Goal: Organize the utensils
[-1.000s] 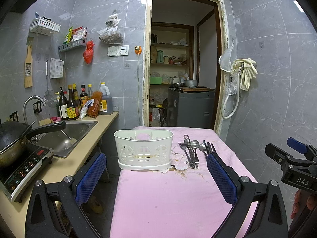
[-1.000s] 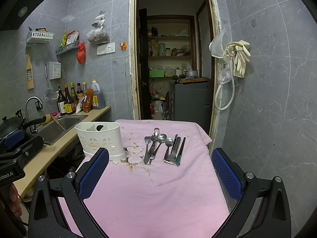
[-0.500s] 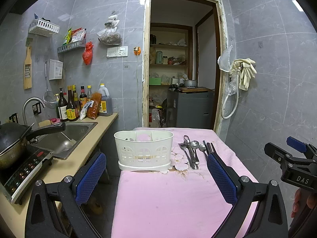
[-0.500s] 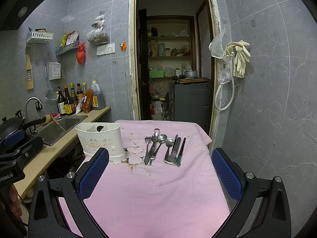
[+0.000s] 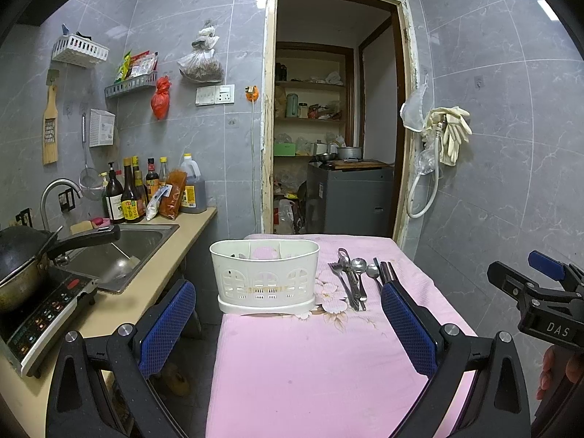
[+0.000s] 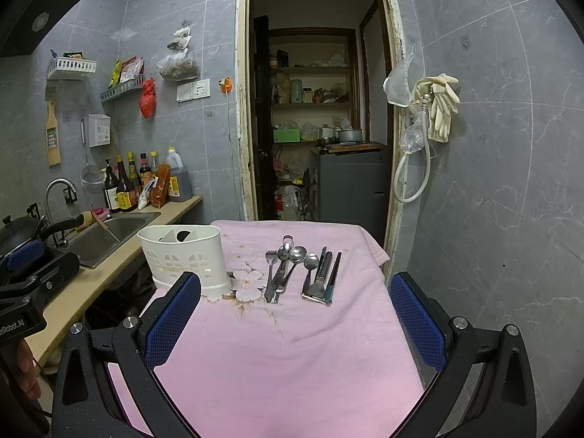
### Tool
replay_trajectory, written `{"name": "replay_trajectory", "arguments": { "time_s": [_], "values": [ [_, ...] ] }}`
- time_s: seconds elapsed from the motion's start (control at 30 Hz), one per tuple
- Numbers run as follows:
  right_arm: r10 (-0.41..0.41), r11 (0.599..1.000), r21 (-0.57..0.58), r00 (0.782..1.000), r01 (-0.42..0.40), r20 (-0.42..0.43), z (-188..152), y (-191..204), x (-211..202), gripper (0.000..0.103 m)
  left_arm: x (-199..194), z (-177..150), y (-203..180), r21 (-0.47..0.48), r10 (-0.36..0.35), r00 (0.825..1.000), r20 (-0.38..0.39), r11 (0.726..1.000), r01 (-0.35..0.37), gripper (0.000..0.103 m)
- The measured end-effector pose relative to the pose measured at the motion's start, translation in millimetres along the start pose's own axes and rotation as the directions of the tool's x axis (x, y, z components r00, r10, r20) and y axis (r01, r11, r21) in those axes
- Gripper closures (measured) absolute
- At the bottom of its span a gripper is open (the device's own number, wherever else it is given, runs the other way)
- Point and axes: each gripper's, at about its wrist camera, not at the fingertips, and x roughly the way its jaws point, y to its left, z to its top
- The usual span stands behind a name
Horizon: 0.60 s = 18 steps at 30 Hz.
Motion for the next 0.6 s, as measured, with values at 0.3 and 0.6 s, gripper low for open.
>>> {"name": "replay_trajectory", "arguments": {
  "time_s": [0.3, 0.6],
  "values": [
    [-0.051, 0.999, -0.016, 0.999, 0.051, -0.003, -4, -6, 0, 0.001, 11, 2, -1, -0.018, -0.040, 0.998, -0.046, 0.999, 0.039, 0.000],
    [-0.110, 0.994, 0.020, 0.993, 0.109, 0.043, 26, -37, 19, 0.001, 41, 20, -15, 0.017, -0.067, 0.997, -0.043, 0.998, 0.068, 0.000]
  ]
}}
